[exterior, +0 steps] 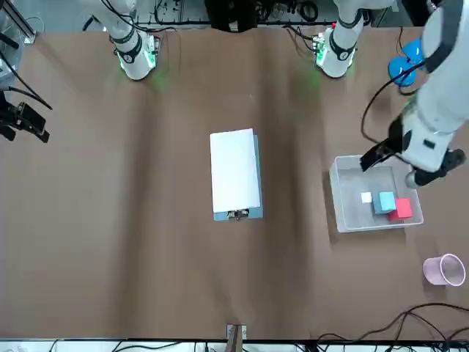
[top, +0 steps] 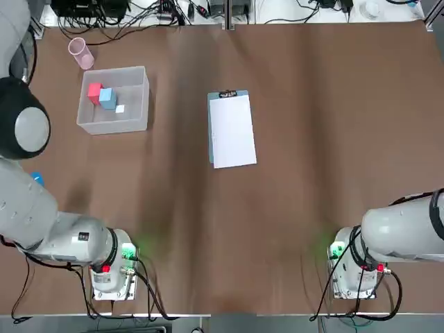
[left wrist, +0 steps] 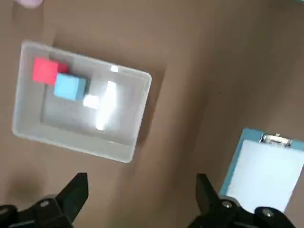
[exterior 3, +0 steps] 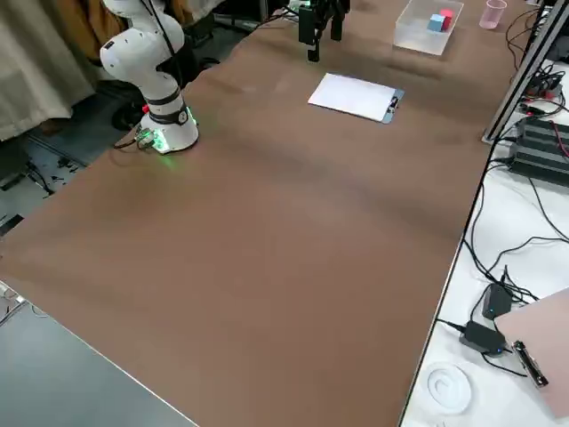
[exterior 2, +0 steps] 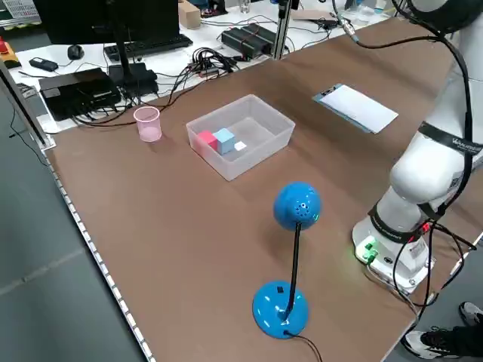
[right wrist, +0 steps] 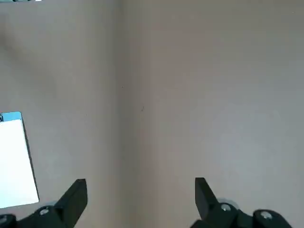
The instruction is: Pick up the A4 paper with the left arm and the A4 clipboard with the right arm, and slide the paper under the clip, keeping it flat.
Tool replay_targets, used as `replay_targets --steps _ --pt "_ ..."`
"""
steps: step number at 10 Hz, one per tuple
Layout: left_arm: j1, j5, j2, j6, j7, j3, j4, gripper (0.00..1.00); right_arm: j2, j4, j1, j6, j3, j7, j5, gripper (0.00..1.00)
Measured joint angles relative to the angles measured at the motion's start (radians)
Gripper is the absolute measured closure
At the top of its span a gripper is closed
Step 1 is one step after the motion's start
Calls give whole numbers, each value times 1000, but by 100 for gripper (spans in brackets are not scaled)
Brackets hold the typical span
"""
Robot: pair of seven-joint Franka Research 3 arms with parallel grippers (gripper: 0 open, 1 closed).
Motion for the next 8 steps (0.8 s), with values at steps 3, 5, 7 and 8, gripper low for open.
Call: replay_targets --steps 3,5,7,8 --pt "26 0 -80 -33 155 1 -7 0 0 0 0 0 -1 0 0 0" --pt "20 1 -123 -46 211 -1 -47 0 0 0 -1 0 -2 0 0 0" --pt "22 1 -128 -46 244 2 -71 0 0 0 -1 0 -2 0 0 0" --pt "23 1 -128 -46 244 3 -76 0 0 0 -1 0 -2 0 0 0"
